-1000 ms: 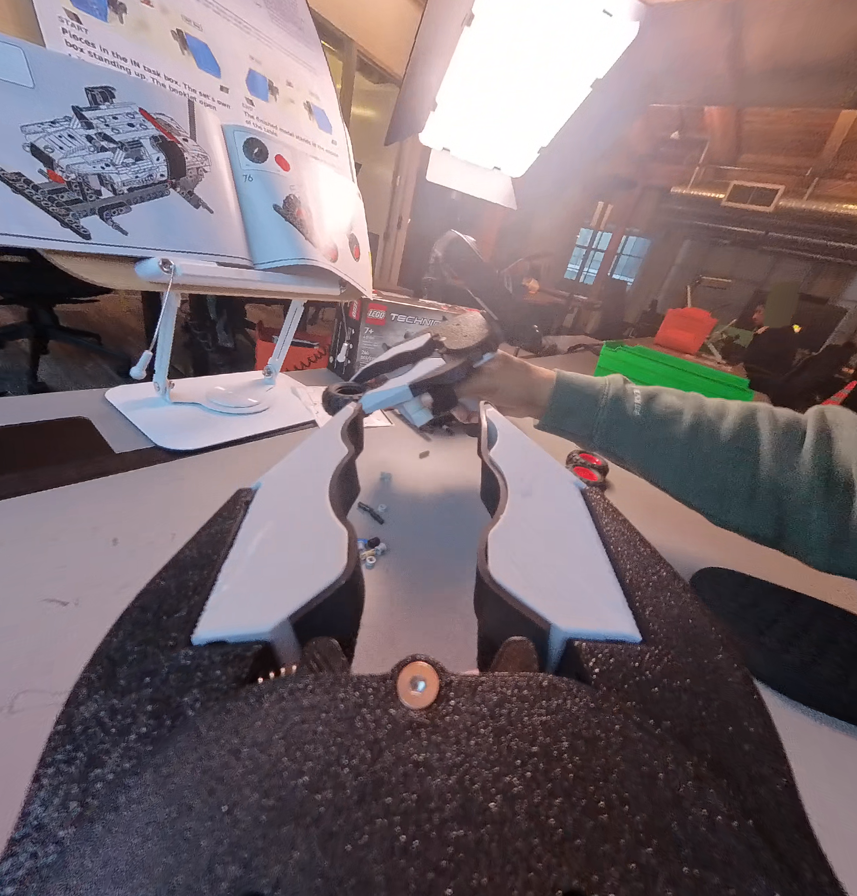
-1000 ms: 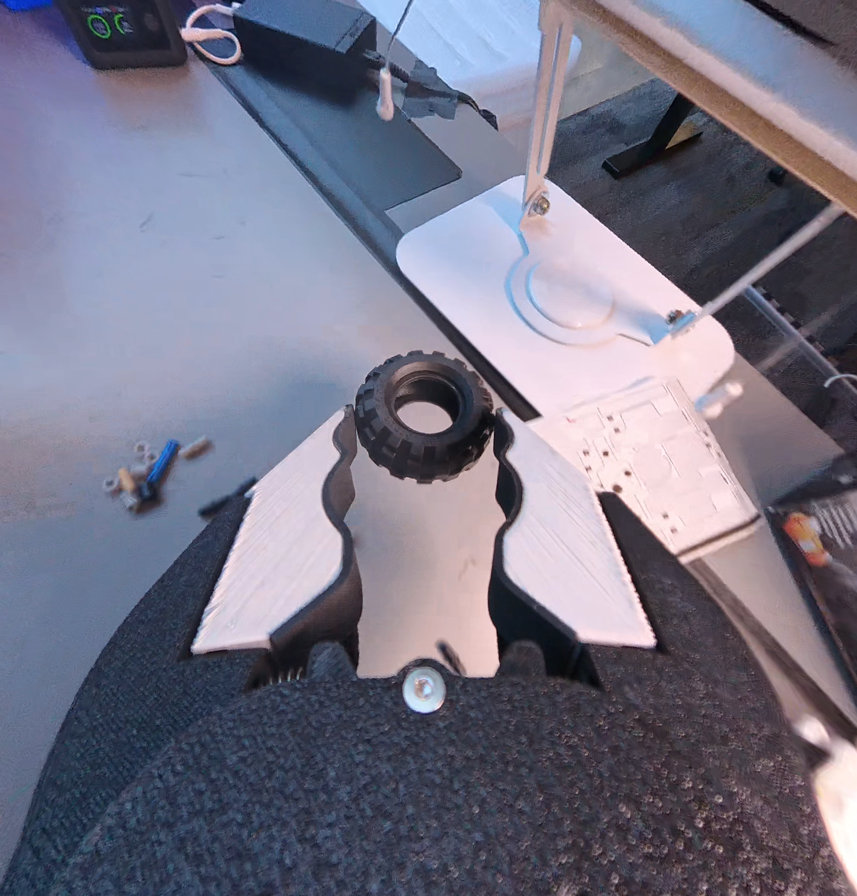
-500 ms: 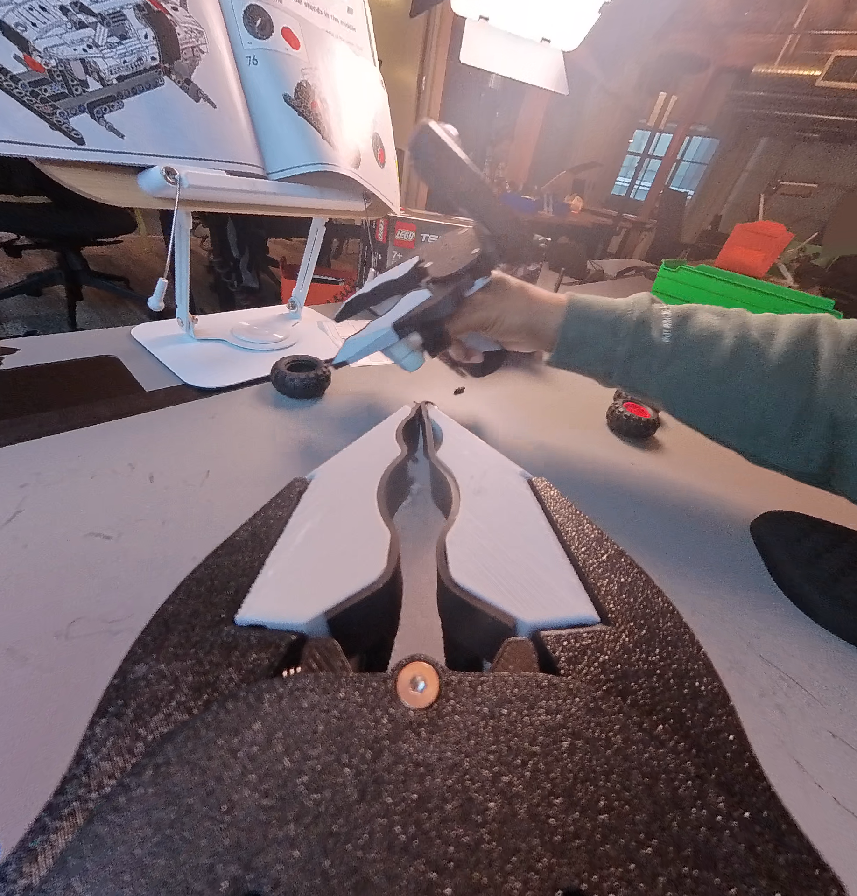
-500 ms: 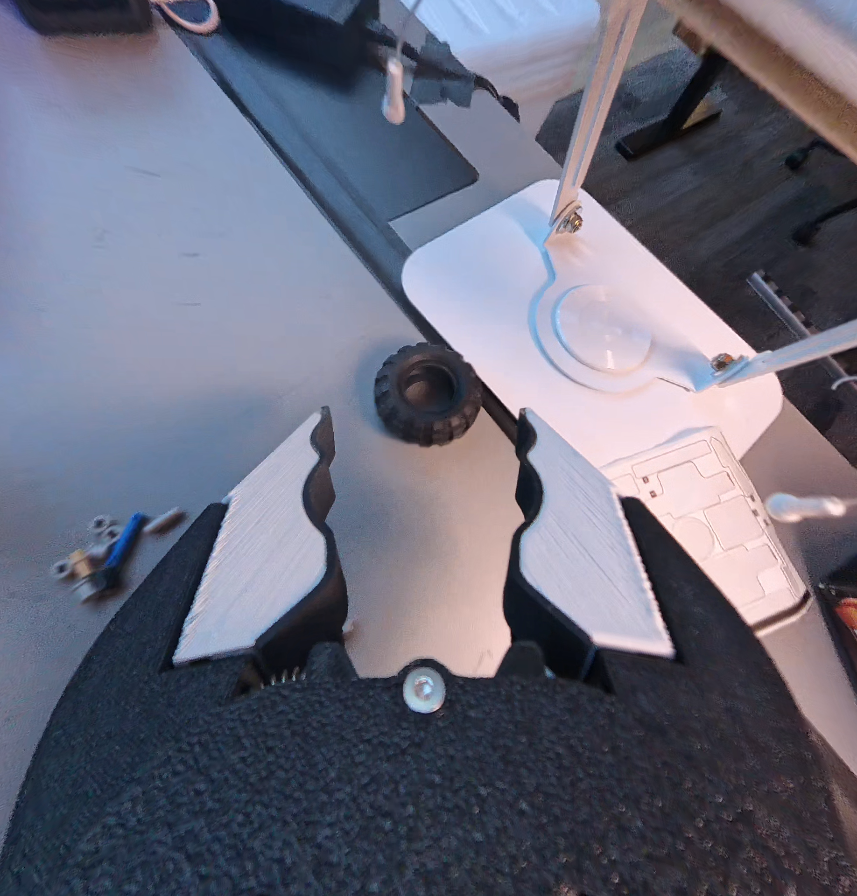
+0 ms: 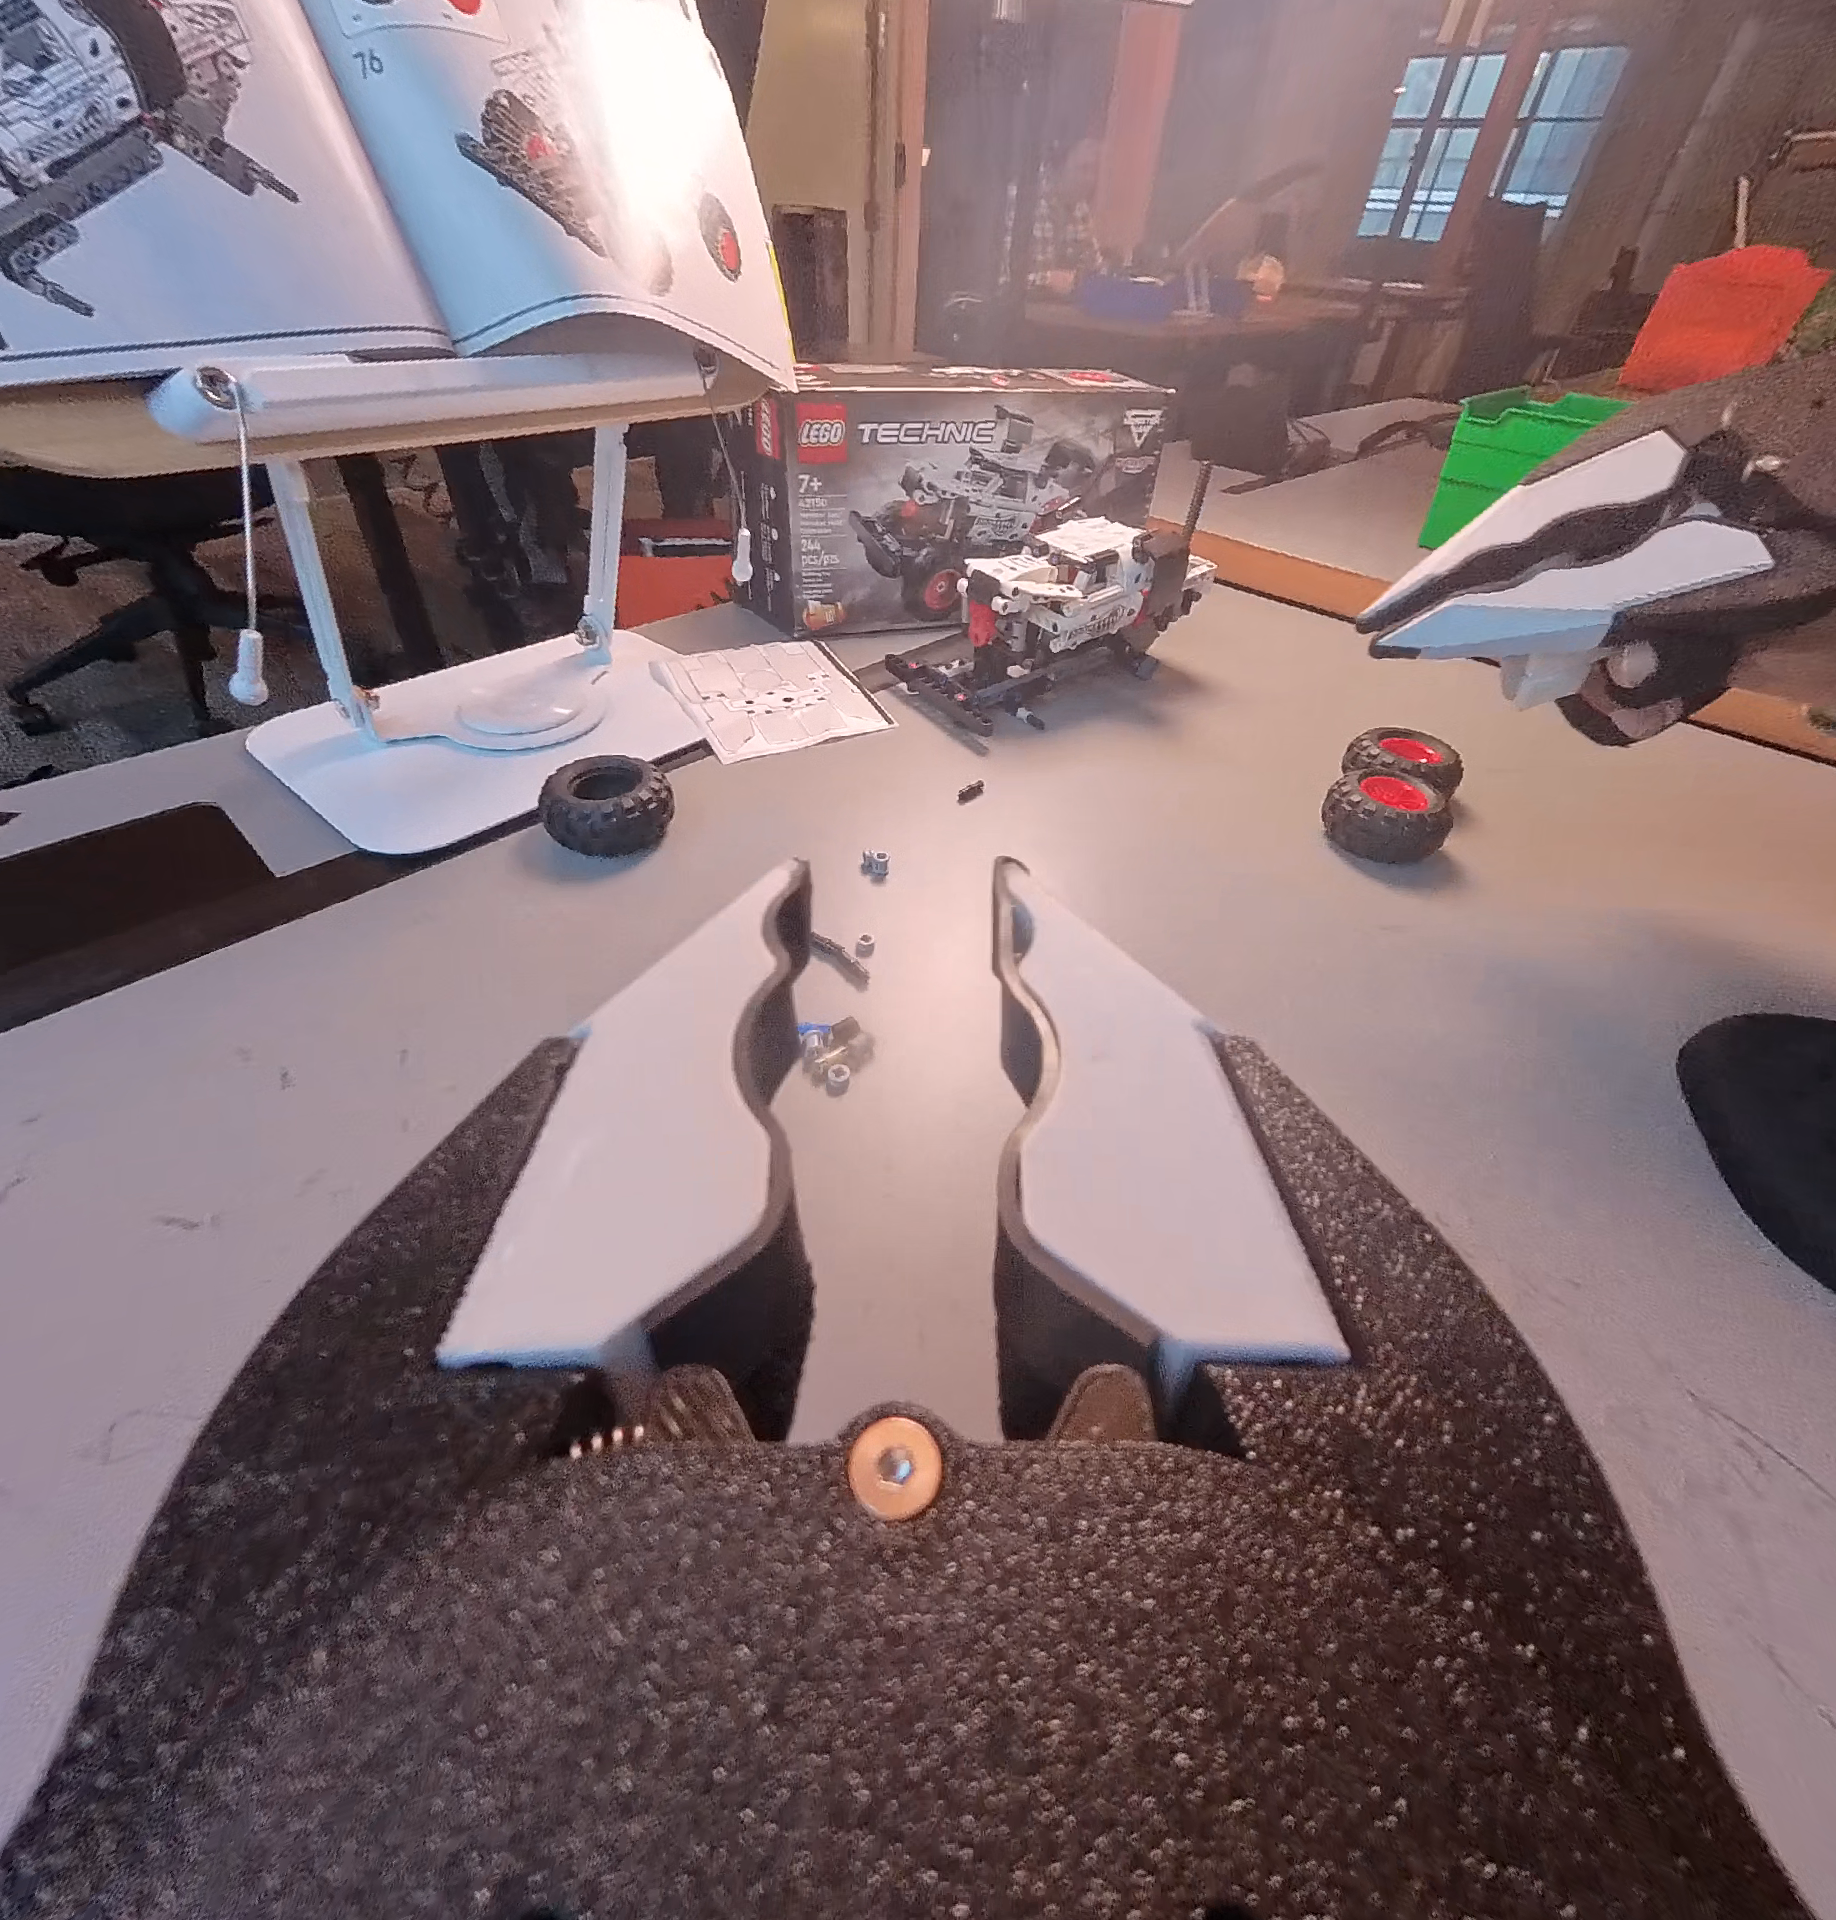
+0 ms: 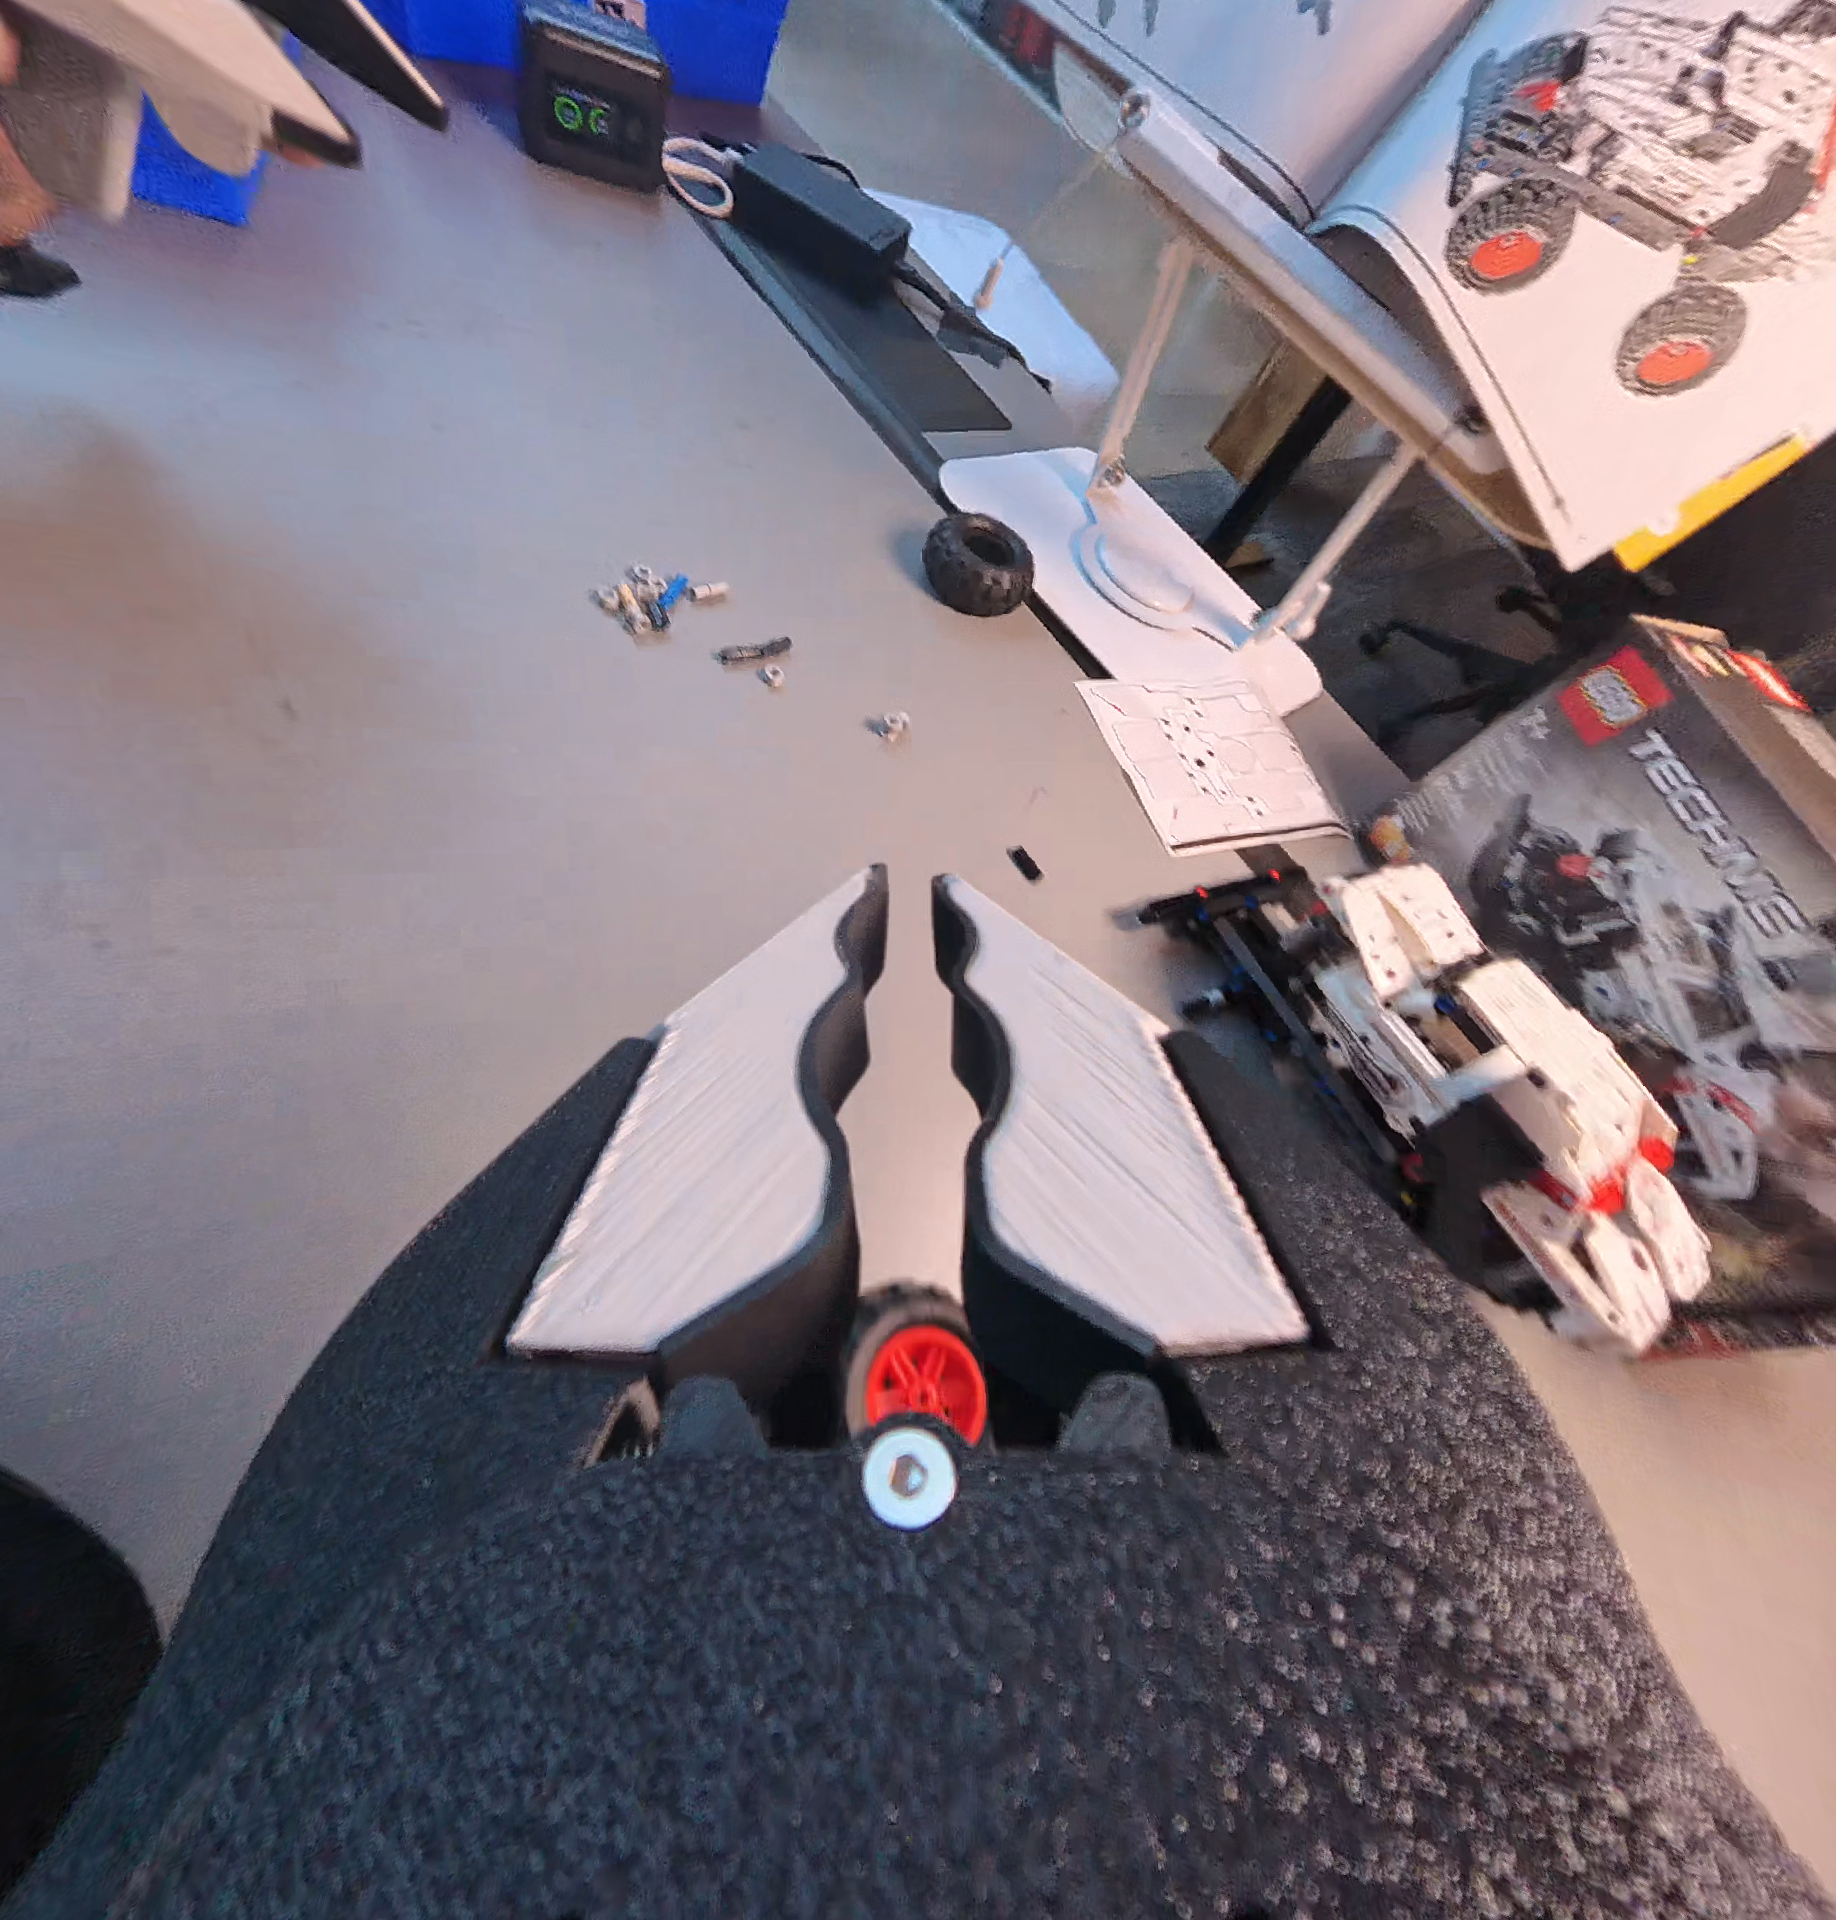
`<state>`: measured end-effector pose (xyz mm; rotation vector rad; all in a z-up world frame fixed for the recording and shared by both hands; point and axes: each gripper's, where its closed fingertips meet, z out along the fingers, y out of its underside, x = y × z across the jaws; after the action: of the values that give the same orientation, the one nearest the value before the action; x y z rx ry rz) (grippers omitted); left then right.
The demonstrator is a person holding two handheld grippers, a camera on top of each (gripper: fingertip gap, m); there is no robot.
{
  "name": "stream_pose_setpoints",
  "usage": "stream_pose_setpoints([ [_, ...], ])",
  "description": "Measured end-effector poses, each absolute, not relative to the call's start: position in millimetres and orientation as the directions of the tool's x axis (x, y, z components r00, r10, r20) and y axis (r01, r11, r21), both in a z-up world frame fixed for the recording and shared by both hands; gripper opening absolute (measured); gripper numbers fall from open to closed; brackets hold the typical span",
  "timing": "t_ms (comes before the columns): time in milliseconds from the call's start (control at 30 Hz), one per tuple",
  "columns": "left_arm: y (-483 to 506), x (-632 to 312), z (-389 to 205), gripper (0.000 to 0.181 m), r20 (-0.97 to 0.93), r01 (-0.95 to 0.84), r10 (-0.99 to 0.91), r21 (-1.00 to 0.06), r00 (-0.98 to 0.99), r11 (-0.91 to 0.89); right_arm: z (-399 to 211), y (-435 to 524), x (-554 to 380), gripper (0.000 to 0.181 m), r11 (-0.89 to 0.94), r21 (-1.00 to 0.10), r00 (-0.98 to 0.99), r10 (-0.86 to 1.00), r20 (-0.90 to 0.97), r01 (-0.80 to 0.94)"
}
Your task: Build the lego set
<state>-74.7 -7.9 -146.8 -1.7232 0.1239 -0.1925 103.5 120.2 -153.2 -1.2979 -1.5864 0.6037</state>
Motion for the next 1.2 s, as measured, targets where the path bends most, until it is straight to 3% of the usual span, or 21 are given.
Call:
stream_pose_setpoints([
  [100, -3.6, -68.0, -145.4, 0.003, 0.030, -0.002, -0.203, -0.988, 0.979, -0.154, -163.7, 134.1, 143.8, 0.000, 0.301, -0.798, 0.089, 0.911, 0.402, 0.522],
  [167, -0.2, -66.7, -141.1, 0.000, 0.005, -0.025, -0.200, -0.989, 0.980, -0.143, -172.6, 148.3, 169.4, 0.004, 0.253, -0.765, 0.124, 0.909, 0.397, 0.593],
  [333, 7.9, -52.4, -124.4, 0.000, -0.015, -0.039, -0.254, -0.995, 0.967, -0.089, -200.0, 162.9, 211.3, 0.057, 0.088, -0.682, 0.147, 0.949, 0.279, 0.726],
  [400, 12.5, -46.8, -124.0, 0.000, 0.001, -0.024, -0.270, -0.995, 0.963, -0.092, -216.1, 160.8, 213.3, 0.069, 0.052, -0.641, 0.133, 0.962, 0.238, 0.766],
  [567, 15.6, -30.4, -130.4, 0.000, 0.026, -0.007, -0.336, -0.995, 0.941, -0.095, -248.3, 151.2, 186.7, 0.071, 0.092, -0.582, 0.049, 0.974, 0.223, 0.808],
  [633, 12.0, -26.0, -137.6, 0.004, 0.040, -0.001, -0.358, -0.994, 0.933, -0.113, -265.9, 157.7, 186.2, 0.065, 0.072, -0.488, 0.043, 0.975, 0.220, 0.870],
  [700, 5.9, -19.3, -144.5, 0.009, 0.096, 0.039, -0.397, -0.988, 0.913, -0.149, -256.5, 152.2, 176.8, 0.057, 0.083, -0.501, 0.019, 0.980, 0.196, 0.862],
  [800, -4.0, -1.2, -147.1, 0.022, 0.233, 0.151, -0.480, -0.967, 0.846, -0.204, -218.3, 125.9, 137.2, 0.057, 0.186, -0.657, -0.033, 0.971, 0.238, 0.731],
  [900, -11.4, 25.9, -141.6, 0.038, 0.397, 0.276, -0.584, -0.917, 0.708, -0.289, -167.4, 68.1, 85.0, 0.057, 0.391, -0.796, -0.127, 0.918, 0.377, 0.462],
  [1067, -13.0, 35.7, -144.3, 0.060, 0.566, 0.411, -0.596, -0.824, 0.569, -0.390, -153.1, 3.6, 23.6, 0.057, 0.605, -0.743, -0.158, 0.795, 0.586, 0.287],
  [1100, -12.0, 31.7, -146.5, 0.058, 0.586, 0.431, -0.581, -0.810, 0.565, -0.398, -154.8, -1.7, 14.8, 0.057, 0.639, -0.717, -0.149, 0.766, 0.625, 0.278],
  [1167, -9.0, 21.1, -155.2, 0.032, 0.592, 0.429, -0.537, -0.806, 0.601, -0.409, -160.2, -6.9, 3.1, 0.057, 0.705, -0.653, -0.131, 0.701, 0.701, 0.279],
  [1200, -9.2, 18.4, -157.7, 0.029, 0.584, 0.416, -0.534, -0.811, 0.611, -0.411, -161.9, -7.3, 0.5, 0.057, 0.724, -0.629, -0.116, 0.677, 0.727, 0.283],
])
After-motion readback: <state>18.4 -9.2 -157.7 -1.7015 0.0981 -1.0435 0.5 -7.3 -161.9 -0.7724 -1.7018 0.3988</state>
